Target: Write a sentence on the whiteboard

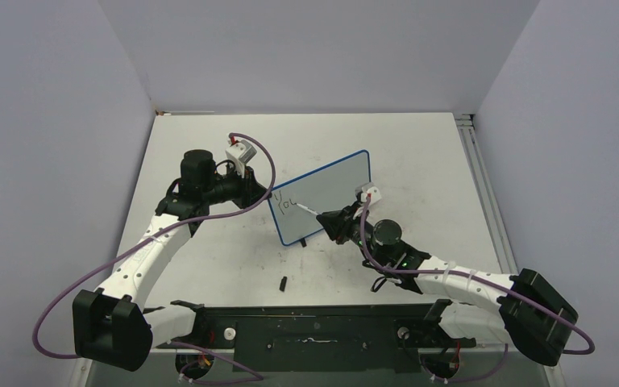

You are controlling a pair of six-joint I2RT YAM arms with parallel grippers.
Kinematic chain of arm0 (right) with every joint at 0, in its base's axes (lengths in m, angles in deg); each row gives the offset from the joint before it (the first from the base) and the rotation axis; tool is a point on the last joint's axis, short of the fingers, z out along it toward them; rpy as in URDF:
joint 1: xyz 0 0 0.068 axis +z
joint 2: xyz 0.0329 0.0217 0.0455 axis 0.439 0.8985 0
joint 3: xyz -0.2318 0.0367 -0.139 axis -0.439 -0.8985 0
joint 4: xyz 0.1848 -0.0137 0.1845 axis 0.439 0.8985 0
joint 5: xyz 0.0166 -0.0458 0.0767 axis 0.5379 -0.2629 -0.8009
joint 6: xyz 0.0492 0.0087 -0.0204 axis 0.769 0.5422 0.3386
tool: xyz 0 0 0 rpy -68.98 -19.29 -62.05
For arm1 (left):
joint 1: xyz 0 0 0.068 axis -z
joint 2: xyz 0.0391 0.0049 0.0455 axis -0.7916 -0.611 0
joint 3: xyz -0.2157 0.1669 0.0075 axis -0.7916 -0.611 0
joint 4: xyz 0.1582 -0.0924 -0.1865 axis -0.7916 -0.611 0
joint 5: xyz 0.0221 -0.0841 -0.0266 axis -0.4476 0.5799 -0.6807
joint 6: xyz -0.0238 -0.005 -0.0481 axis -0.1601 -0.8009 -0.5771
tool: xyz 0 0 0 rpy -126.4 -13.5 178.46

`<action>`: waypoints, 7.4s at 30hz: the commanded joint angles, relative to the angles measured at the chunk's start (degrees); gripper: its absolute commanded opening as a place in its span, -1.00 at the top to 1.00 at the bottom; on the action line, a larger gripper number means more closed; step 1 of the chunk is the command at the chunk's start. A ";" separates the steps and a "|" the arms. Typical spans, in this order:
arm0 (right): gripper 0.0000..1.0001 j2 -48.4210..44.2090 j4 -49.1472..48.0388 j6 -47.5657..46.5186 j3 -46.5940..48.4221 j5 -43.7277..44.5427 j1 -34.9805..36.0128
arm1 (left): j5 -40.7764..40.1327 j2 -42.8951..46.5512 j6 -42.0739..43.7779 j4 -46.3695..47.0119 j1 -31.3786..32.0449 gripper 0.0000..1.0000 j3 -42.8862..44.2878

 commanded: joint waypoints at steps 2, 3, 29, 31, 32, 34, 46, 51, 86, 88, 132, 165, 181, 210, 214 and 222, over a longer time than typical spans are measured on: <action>0.89 -1.71 -1.59 -0.98 0.70 2.64 -0.50 | 1.55 0.25 -0.31 -0.01 -0.08 1.00 0.32; 0.89 -1.75 -1.74 -1.25 0.97 2.71 -0.50 | 1.59 0.22 -0.31 -0.01 -0.07 1.00 0.37; 0.89 -1.86 -3.99 -2.51 3.59 2.82 -0.44 | 1.77 0.28 -0.31 -0.01 -0.08 1.00 0.42; 0.89 -2.00 -4.23 -2.55 3.70 2.82 -0.44 | 1.84 0.23 -0.31 -0.04 -0.08 1.00 0.42; 0.89 -2.07 -4.39 -2.65 3.69 2.82 -0.51 | 1.84 0.26 -0.31 -0.03 -0.08 1.00 0.42; 0.89 -2.23 -4.48 -2.59 3.87 2.82 -0.51 | 1.83 0.22 -0.31 -0.03 -0.08 1.00 0.43; 0.89 -1.62 -4.62 -2.62 3.72 2.65 -0.46 | 1.92 0.18 -0.40 -0.04 -0.07 1.00 0.42; 0.89 -1.02 -4.74 -2.08 3.19 2.39 -0.51 | 1.91 0.27 -0.40 0.07 -0.07 1.00 0.45; 0.89 -4.02 -4.94 0.62 0.07 0.10 -0.23 | 1.92 0.21 -0.40 0.11 -0.08 1.00 0.37; 0.89 -4.22 -5.21 0.19 0.60 1.83 -0.09 | 1.90 0.22 -0.40 0.09 -0.08 1.00 0.37; 0.89 -0.02 -6.28 0.35 -2.52 3.07 -0.16 | 2.02 0.16 -0.46 0.13 -0.08 1.00 0.43; 0.89 -10.33 -0.21 -2.76 -0.88 4.77 -0.18 | 1.87 0.09 -0.40 0.06 -0.08 1.00 0.37; 0.89 -4.78 -5.46 -4.18 2.46 3.99 -0.85 | 1.92 -0.51 -0.37 0.10 -0.04 1.00 0.46; 0.89 -3.36 -4.51 -3.05 1.80 6.10 -1.16 | 2.21 -0.37 -0.48 0.06 -0.05 1.00 0.46; 0.89 -3.67 -4.03 -2.86 1.47 6.29 -1.20 | 2.29 -0.42 -0.49 0.15 -0.08 1.00 0.46; 0.89 -3.14 -3.93 -1.99 0.76 5.48 -1.22 | 2.22 -0.34 -0.49 0.16 -0.07 1.00 0.42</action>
